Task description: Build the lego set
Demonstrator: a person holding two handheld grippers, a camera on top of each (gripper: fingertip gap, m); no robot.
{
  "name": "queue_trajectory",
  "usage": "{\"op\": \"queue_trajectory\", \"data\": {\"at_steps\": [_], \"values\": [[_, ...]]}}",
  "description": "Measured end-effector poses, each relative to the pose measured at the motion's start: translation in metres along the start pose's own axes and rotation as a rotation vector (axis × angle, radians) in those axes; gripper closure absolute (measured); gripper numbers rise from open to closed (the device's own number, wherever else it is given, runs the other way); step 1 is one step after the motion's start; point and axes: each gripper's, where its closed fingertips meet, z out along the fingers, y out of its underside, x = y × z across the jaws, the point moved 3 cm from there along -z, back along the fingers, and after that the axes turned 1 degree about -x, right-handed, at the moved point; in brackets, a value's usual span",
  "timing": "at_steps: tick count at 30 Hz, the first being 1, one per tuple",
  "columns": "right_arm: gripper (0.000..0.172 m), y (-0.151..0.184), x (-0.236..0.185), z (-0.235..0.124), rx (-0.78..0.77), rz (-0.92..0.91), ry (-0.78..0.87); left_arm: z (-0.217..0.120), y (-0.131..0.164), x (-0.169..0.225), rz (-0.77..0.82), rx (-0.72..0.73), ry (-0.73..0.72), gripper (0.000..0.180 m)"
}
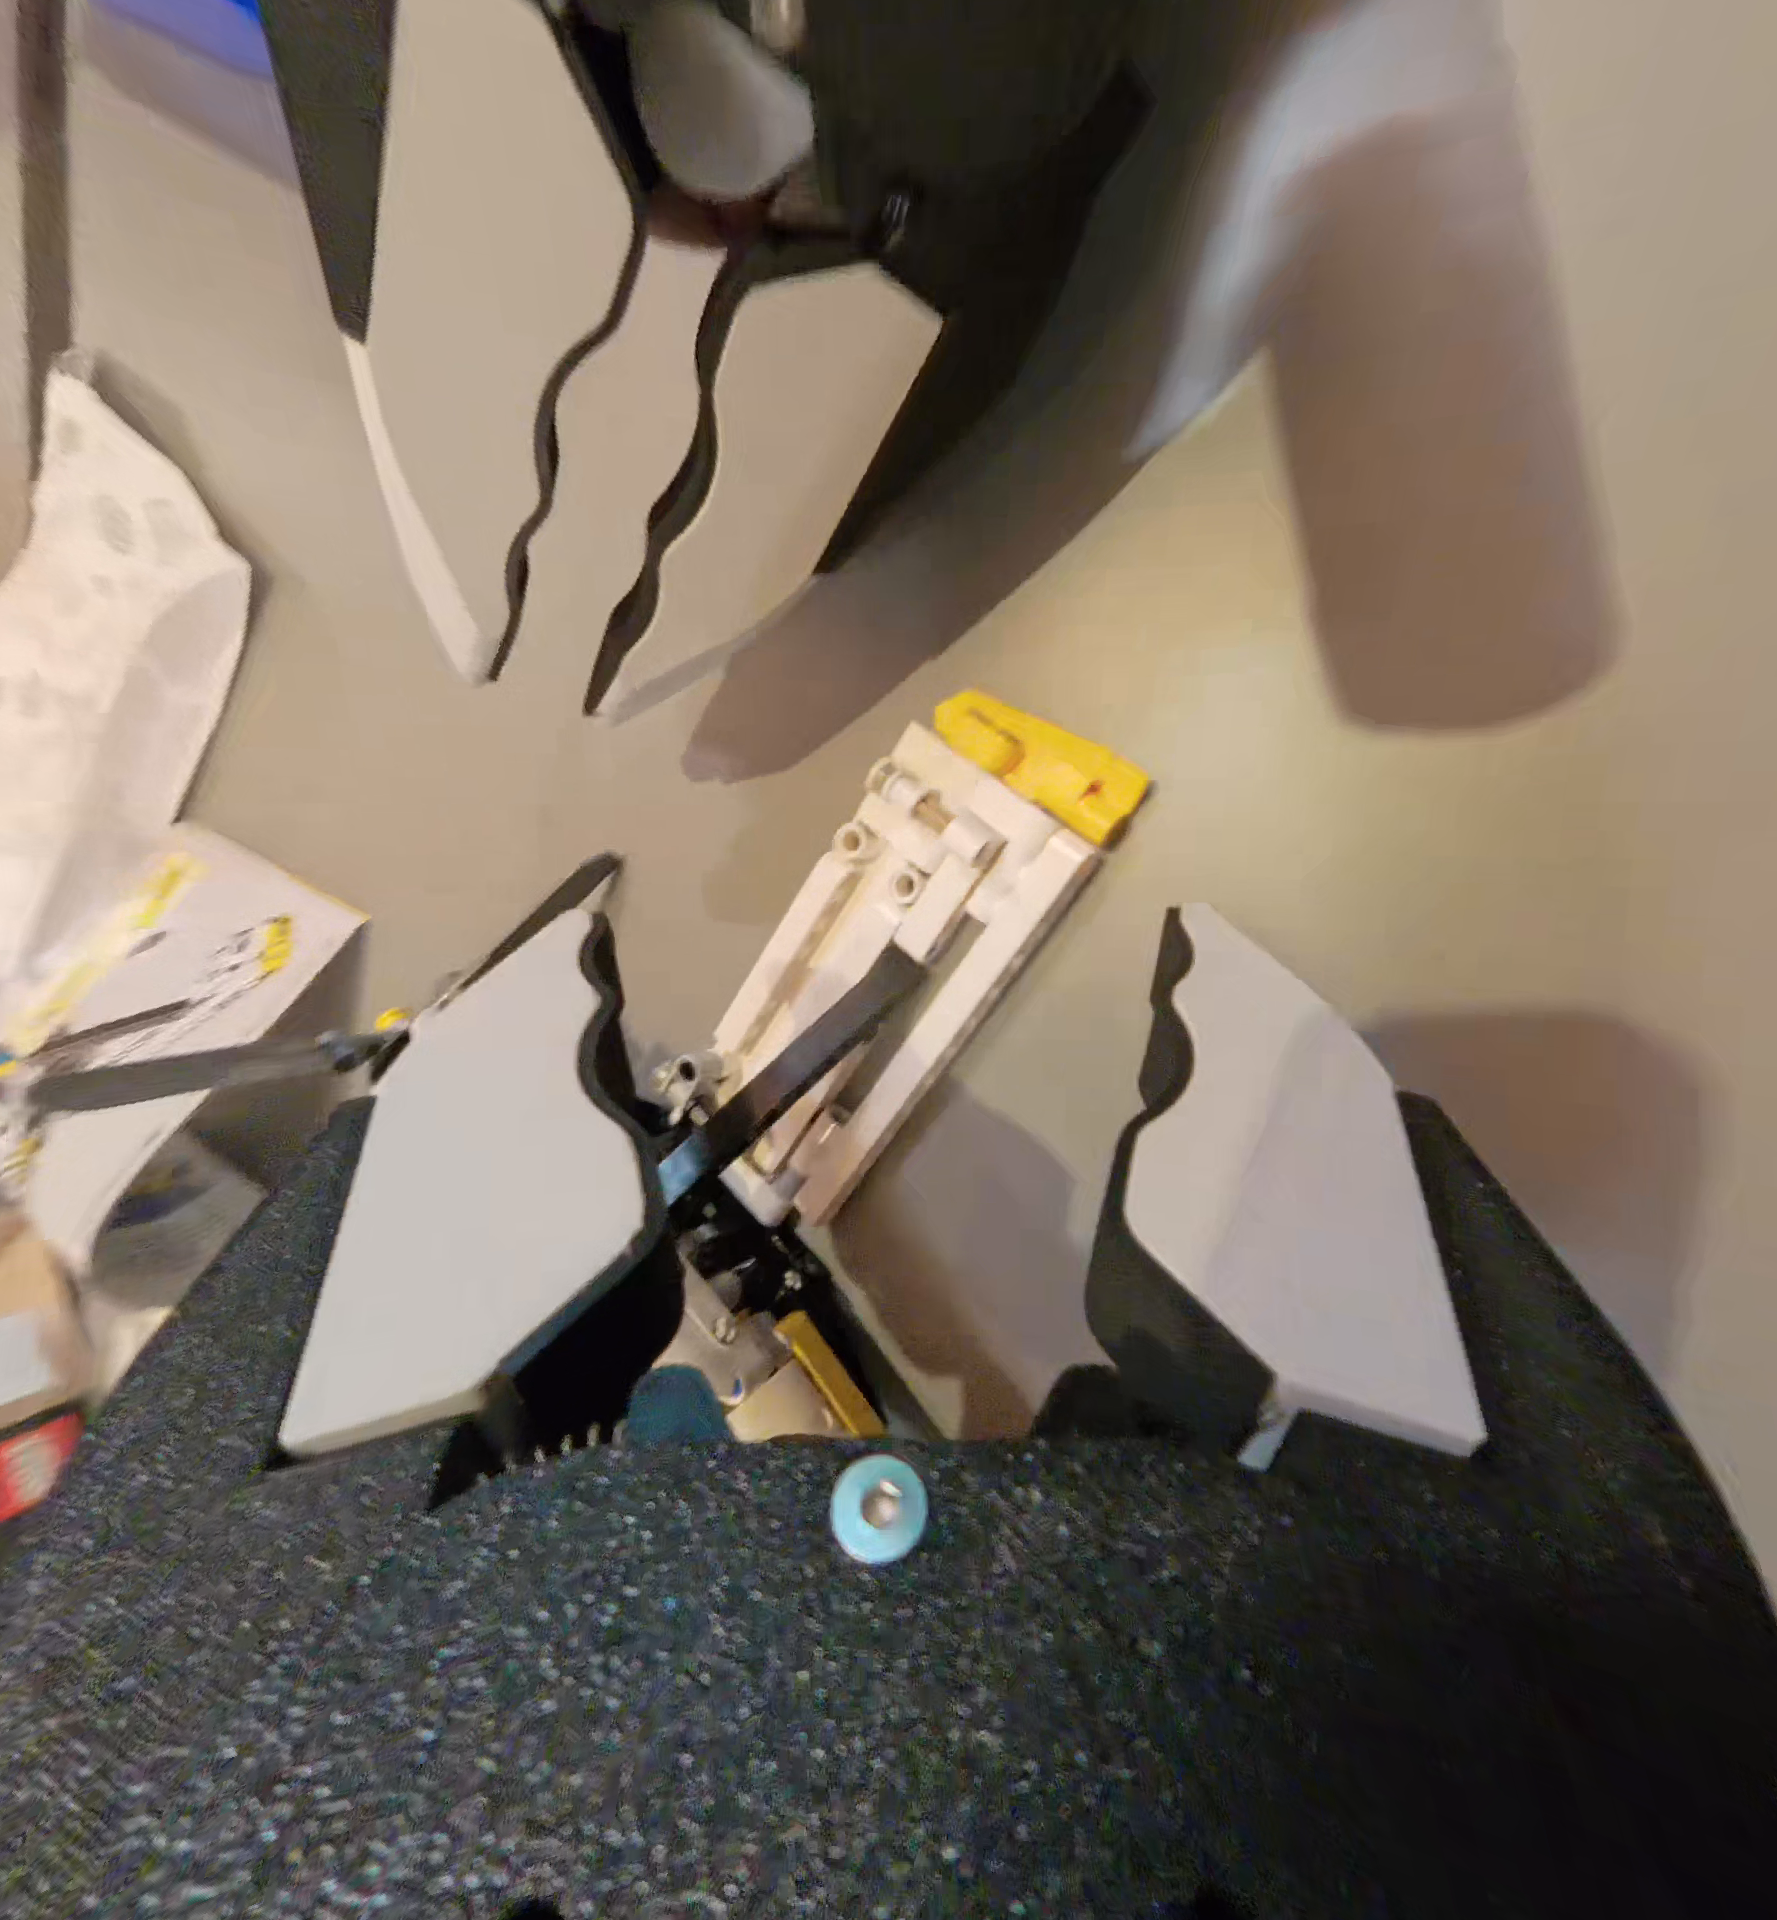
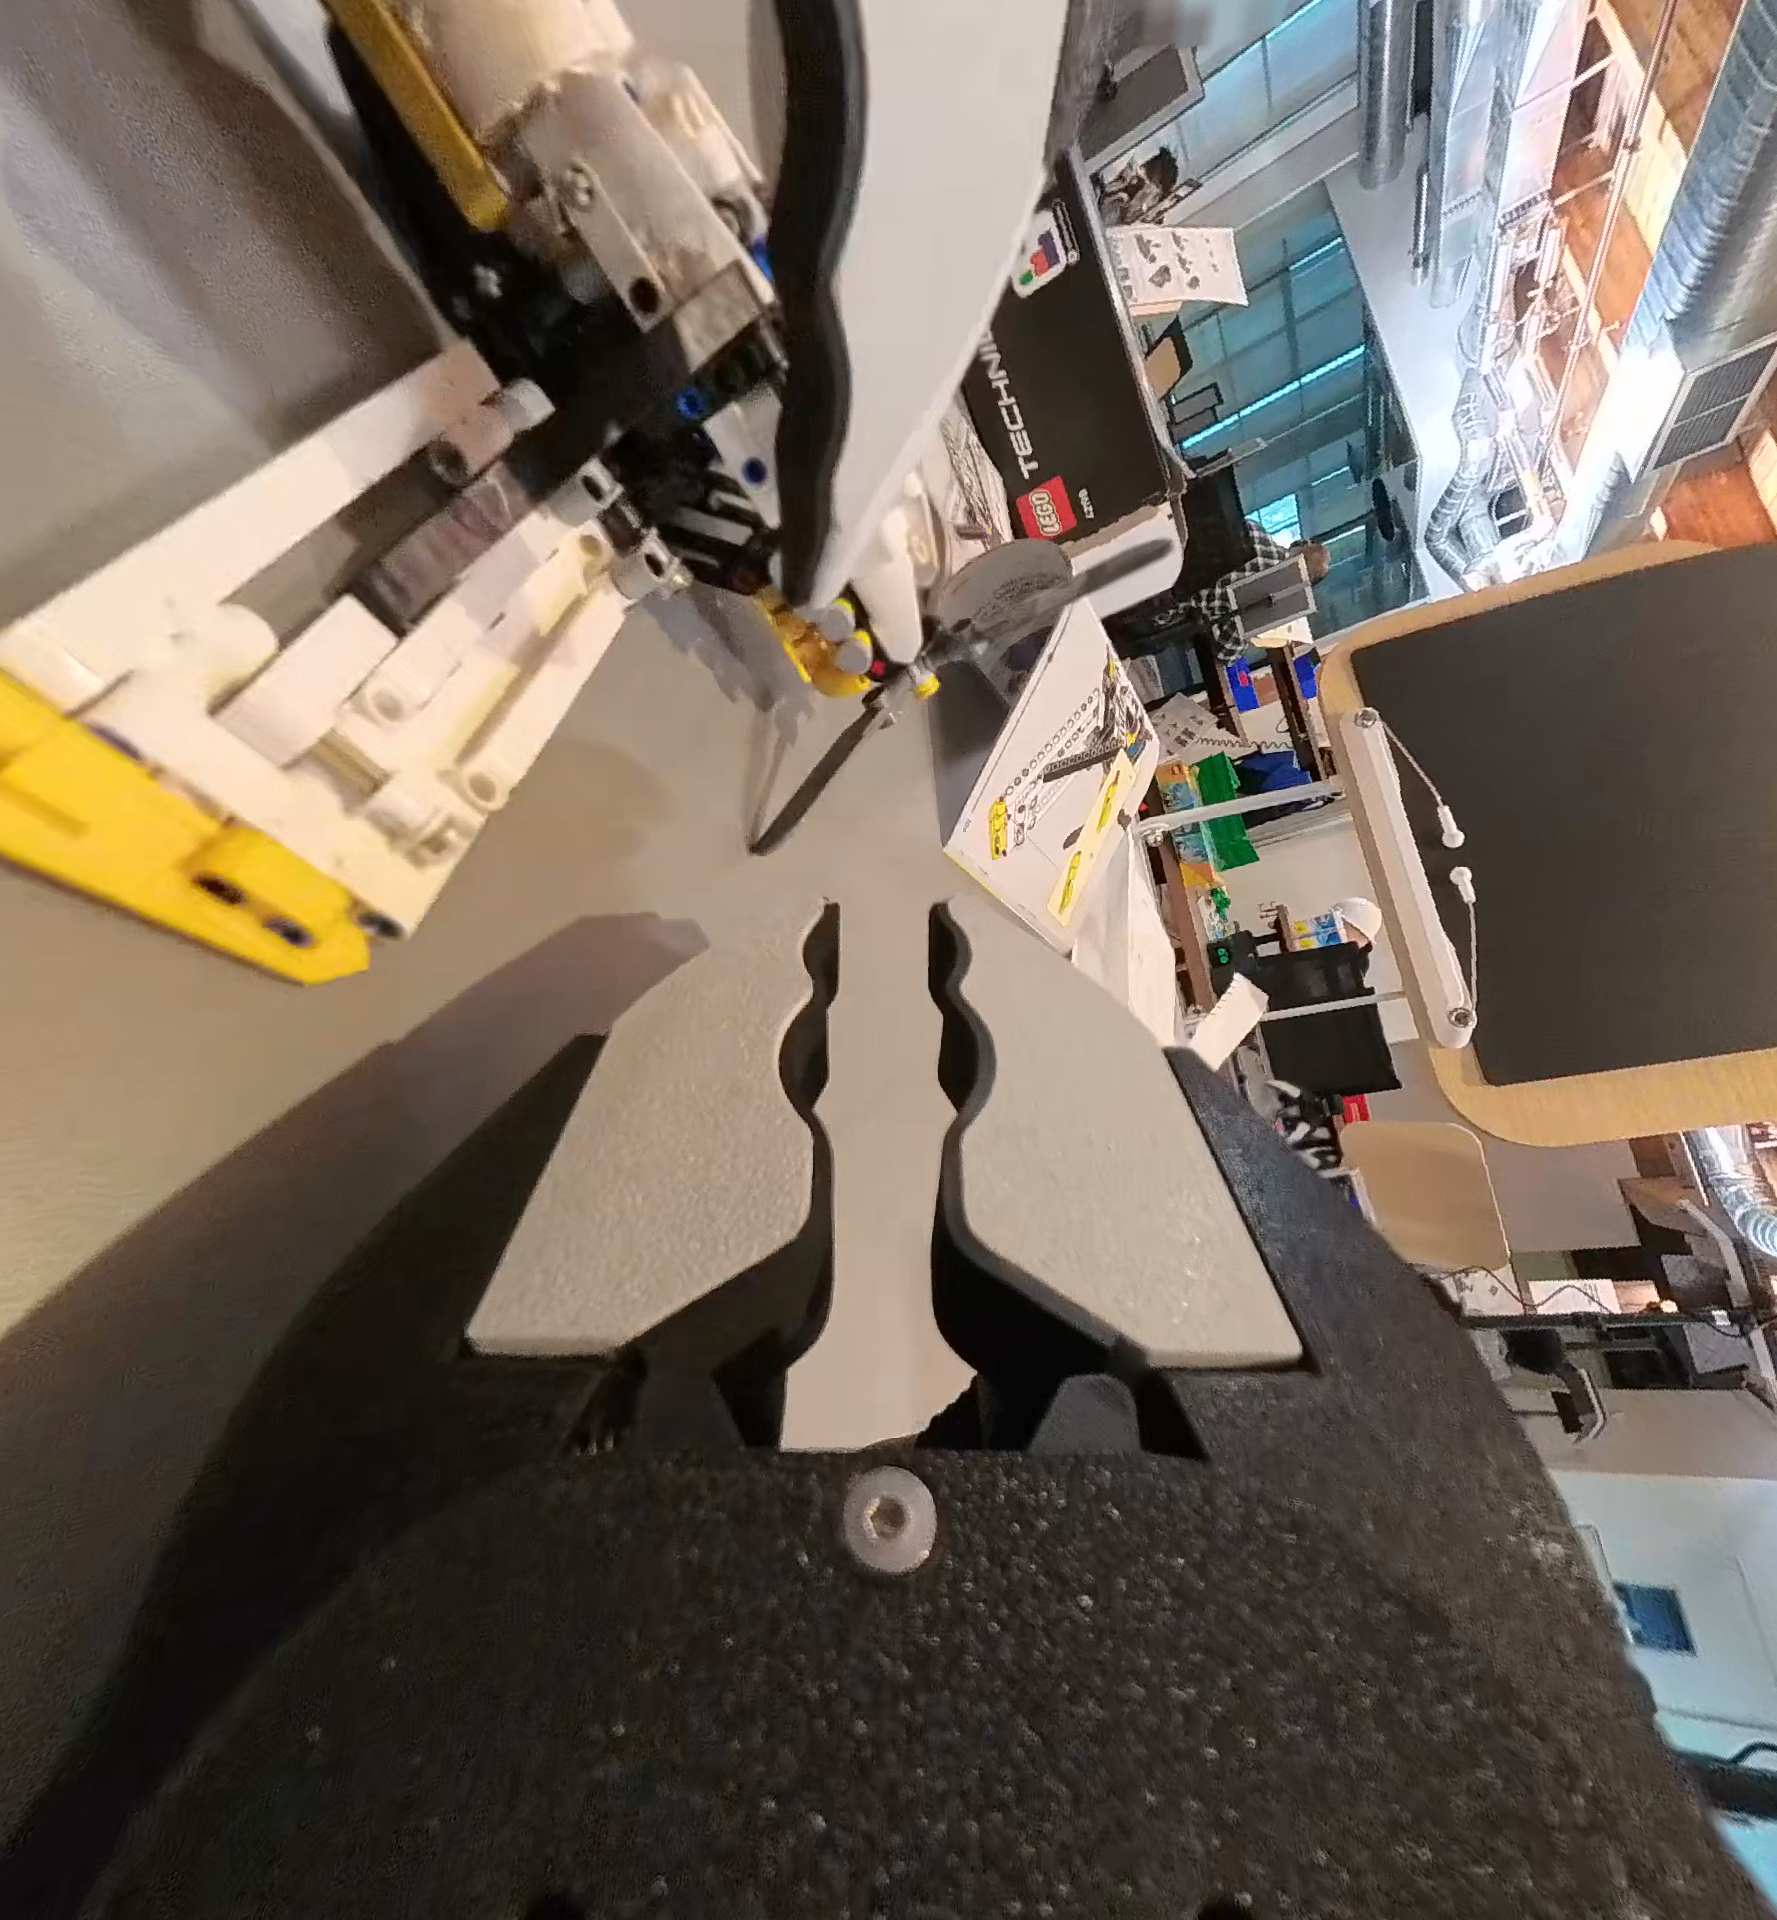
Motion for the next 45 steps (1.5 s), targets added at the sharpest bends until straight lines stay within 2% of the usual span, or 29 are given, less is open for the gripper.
{"op": "queue_trajectory", "data": {"at_steps": [3, 5, 7, 8, 10, 13, 15, 18, 20, 22, 24, 25, 27, 30, 33, 36, 41, 45], "values": [[0.156, 0.004, 0.003, 0.001, -0.024, 0.031, 0.007, -0.021, -0.024, -0.007, -0.104, 0.226, 0.039, 0.084], [0.156, 0.007, 0.005, 0.003, -0.043, 0.056, 0.006, -0.046, -0.040, -0.030, -0.234, 0.441, -0.020, 0.087], [0.156, 0.011, 0.006, 0.005, -0.063, 0.084, 0.006, -0.078, -0.045, -0.067, -0.364, 0.663, -0.149, 0.088], [0.156, 0.013, 0.007, 0.005, -0.070, 0.101, 0.006, -0.094, -0.039, -0.088, -0.419, 0.749, -0.235, 0.093], [0.156, 0.016, 0.010, 0.006, -0.081, 0.141, 0.007, -0.123, -0.019, -0.129, -0.529, 0.877, -0.373, 0.122], [0.156, 0.019, 0.015, 0.007, -0.089, 0.203, 0.007, -0.148, 0.017, -0.189, -0.655, 1.005, -0.546, 0.128], [0.156, 0.021, 0.017, 0.008, -0.092, 0.240, 0.006, -0.144, 0.040, -0.220, -0.639, 0.973, -0.621, 0.129], [0.156, 0.021, 0.021, 0.010, -0.084, 0.317, -0.003, -0.127, 0.059, -0.245, -0.532, 0.955, -0.648, 0.149], [0.155, 0.021, 0.026, 0.014, -0.079, 0.391, -0.005, -0.106, 0.073, -0.257, -0.524, 0.879, -0.646, 0.152], [0.155, 0.020, 0.031, 0.022, -0.068, 0.497, -0.018, -0.070, 0.082, -0.261, -0.524, 0.755, -0.504, 0.145], [0.153, 0.022, 0.038, 0.034, -0.072, 0.577, -0.019, -0.034, 0.096, -0.262, -0.531, 0.603, -0.386, 0.128], [0.153, 0.024, 0.043, 0.041, -0.075, 0.602, -0.011, -0.022, 0.104, -0.263, -0.523, 0.553, -0.392, 0.124], [0.149, 0.028, 0.051, 0.058, -0.083, 0.644, -0.015, -0.007, 0.112, -0.260, -0.507, 0.551, -0.396, 0.122], [0.145, 0.032, 0.066, 0.087, -0.064, 0.700, -0.011, 0.005, 0.122, -0.251, -0.532, 0.596, -0.378, 0.122], [0.142, 0.031, 0.084, 0.119, 0.002, 0.763, 0.003, 0.007, 0.133, -0.246, -0.533, 0.567, -0.385, 0.119], [0.139, 0.032, 0.099, 0.150, 0.022, 0.832, 0.002, 0.015, 0.141, -0.237, -0.564, 0.539, -0.333, 0.119], [0.139, 0.041, 0.096, 0.169, -0.131, 0.744, 0.031, 0.025, 0.153, -0.232, -0.481, 0.407, -0.349, 0.119], [0.142, 0.048, 0.090, 0.167, -0.228, 0.678, 0.068, 0.033, 0.156, -0.232, -0.510, 0.396, -0.308, 0.120]]}}
